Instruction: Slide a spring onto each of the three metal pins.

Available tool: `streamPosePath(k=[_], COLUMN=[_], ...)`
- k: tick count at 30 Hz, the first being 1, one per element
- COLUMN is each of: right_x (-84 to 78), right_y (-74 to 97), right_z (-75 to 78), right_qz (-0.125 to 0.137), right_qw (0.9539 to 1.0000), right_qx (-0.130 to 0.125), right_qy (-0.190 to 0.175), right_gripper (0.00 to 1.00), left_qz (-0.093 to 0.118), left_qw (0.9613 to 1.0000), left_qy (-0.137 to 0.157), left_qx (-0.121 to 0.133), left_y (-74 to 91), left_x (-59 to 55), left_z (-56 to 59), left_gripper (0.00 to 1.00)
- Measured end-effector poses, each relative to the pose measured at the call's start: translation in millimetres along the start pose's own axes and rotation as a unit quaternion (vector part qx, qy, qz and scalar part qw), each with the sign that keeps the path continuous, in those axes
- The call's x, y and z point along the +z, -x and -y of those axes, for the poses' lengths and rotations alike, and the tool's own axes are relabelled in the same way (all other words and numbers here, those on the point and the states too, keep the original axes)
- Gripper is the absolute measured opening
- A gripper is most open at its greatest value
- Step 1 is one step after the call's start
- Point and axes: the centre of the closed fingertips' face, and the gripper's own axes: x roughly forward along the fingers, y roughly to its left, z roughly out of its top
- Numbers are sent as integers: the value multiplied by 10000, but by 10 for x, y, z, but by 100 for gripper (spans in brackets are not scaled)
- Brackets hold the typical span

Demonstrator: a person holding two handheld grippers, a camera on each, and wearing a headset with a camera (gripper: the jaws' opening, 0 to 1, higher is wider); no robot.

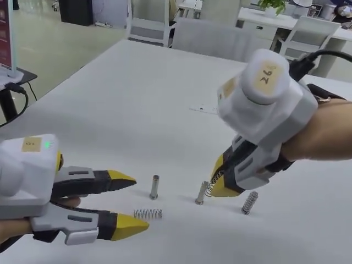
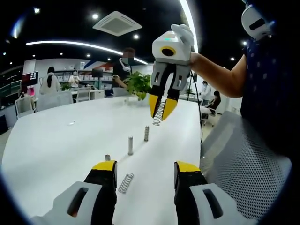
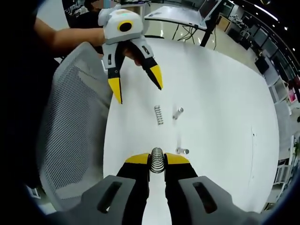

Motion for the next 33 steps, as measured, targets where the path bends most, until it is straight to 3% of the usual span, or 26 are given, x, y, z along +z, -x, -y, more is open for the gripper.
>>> streamPosePath(k=[15,23,33], right_x=[-158,-236,-190], right_y=[-73,-212,-341], right_z=[220,404,527], right_qz=[-137,-409,-395], right_qw=[9995,9983,9984], right_qx=[-140,-334,-316], right_qy=[-244,-226,-232], right_gripper=[9,9,9], left_qz=[-29,18,53], left_qw=[10000,10000,9999], left_qy=[13,52,70], left_qx=[41,38,49], left_y=[-41,-60,-55], left_x=[-40,-34,-26], left_z=[41,58,48], left_gripper=[44,44,44])
